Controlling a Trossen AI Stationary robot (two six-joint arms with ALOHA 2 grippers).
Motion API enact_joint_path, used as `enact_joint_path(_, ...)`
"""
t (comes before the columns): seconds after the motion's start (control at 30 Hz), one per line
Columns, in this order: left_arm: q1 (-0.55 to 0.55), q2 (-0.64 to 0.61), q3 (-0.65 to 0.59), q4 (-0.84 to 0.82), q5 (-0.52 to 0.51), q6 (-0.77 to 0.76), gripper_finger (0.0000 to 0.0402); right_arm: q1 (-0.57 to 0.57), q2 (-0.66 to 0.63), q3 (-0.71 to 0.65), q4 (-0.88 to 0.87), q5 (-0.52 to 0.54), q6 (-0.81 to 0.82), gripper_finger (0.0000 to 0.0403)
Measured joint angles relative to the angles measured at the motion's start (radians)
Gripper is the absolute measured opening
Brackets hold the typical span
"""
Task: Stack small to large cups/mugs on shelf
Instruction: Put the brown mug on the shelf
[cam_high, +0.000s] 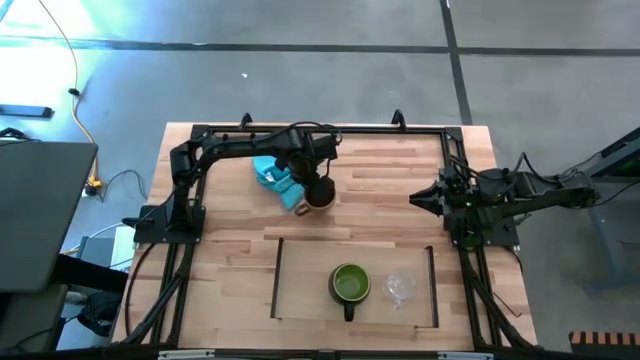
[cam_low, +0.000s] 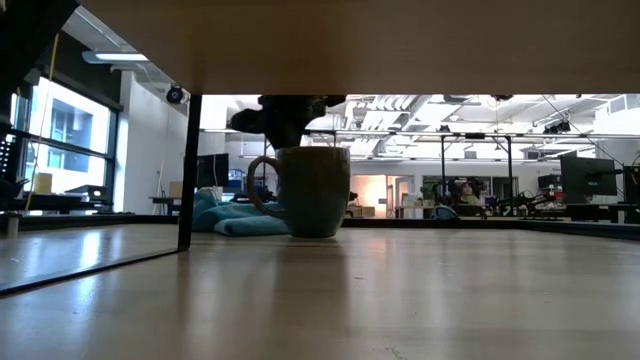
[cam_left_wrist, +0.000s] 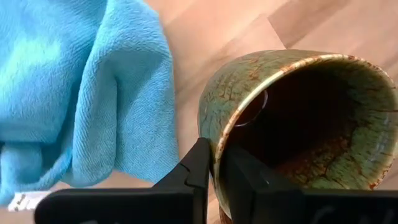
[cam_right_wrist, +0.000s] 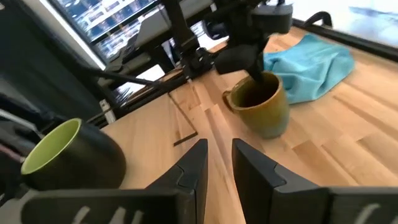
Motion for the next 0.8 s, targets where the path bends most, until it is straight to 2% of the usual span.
enact_joint_path(0.27,-0.013,-0.001,0.0,-0.043,0.001,-0.102,0.0014,0.0,0.0,0.0,-0.023,-0.037,0.0,0.0064)
enact_joint_path(0.8,-0.03,-0.004,0.0,0.035,-0.014,-0.026,0.0157,0.0,0.0,0.0,-0.037,-0.05,-0.016,0.0064)
